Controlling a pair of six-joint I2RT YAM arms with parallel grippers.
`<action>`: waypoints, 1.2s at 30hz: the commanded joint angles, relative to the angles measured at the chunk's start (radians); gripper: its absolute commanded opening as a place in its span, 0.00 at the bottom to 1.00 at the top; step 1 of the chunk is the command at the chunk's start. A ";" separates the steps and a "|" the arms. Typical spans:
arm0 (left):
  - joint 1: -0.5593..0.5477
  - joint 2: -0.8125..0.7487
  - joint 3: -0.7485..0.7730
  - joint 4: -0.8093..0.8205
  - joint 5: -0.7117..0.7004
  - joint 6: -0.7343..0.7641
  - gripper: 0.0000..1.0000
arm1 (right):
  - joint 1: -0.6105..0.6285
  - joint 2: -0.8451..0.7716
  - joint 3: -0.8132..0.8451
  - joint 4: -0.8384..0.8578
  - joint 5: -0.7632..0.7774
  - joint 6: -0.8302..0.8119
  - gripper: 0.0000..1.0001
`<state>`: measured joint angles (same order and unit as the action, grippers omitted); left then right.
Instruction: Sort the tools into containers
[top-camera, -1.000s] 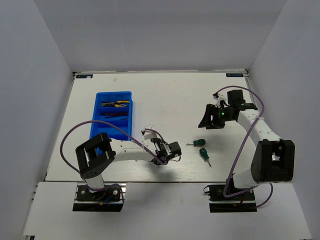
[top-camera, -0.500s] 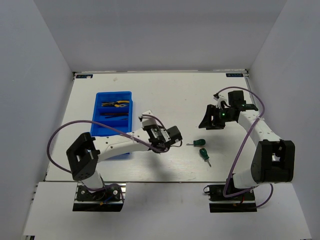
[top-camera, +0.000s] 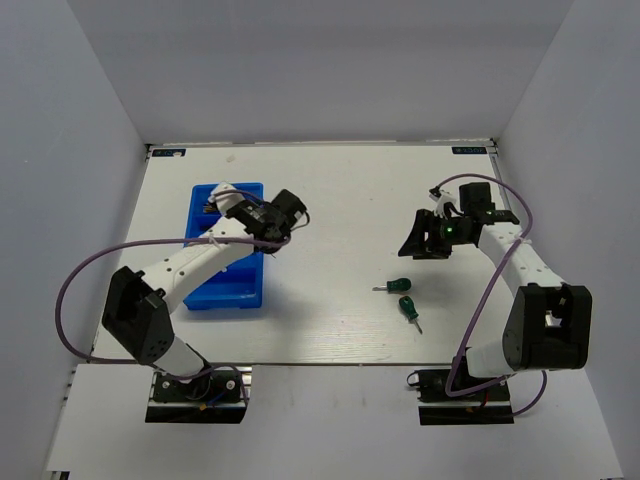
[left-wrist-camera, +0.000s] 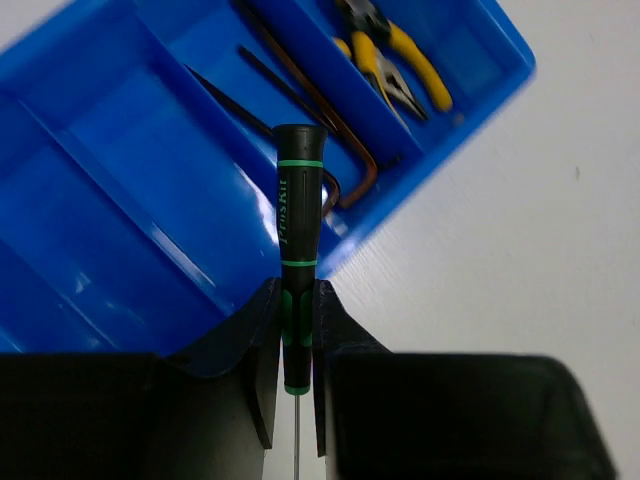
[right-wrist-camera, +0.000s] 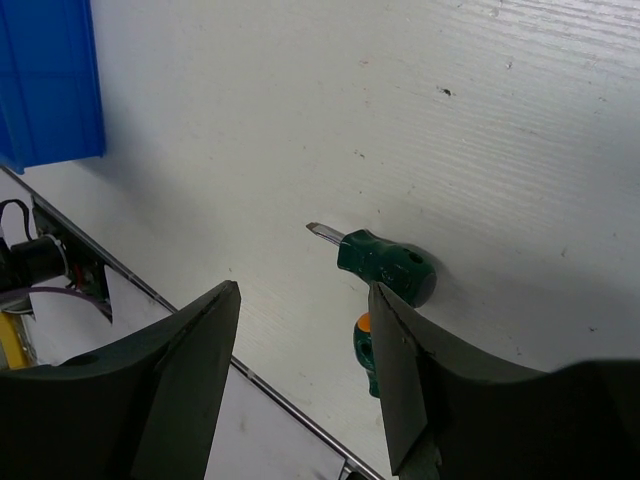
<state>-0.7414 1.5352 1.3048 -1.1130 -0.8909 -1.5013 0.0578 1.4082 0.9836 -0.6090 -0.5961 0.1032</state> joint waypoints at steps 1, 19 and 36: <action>0.079 -0.033 0.010 -0.024 -0.054 -0.031 0.00 | -0.010 -0.028 -0.005 0.015 -0.037 0.010 0.60; 0.333 0.060 -0.217 0.160 0.157 -0.178 0.00 | -0.041 -0.040 -0.013 0.008 -0.088 0.003 0.60; 0.338 -0.016 -0.219 0.215 0.147 -0.072 0.84 | -0.047 -0.028 -0.013 -0.018 -0.024 -0.065 0.64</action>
<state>-0.3904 1.6058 1.0817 -0.9249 -0.7155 -1.6455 0.0143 1.3994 0.9672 -0.6151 -0.6598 0.0696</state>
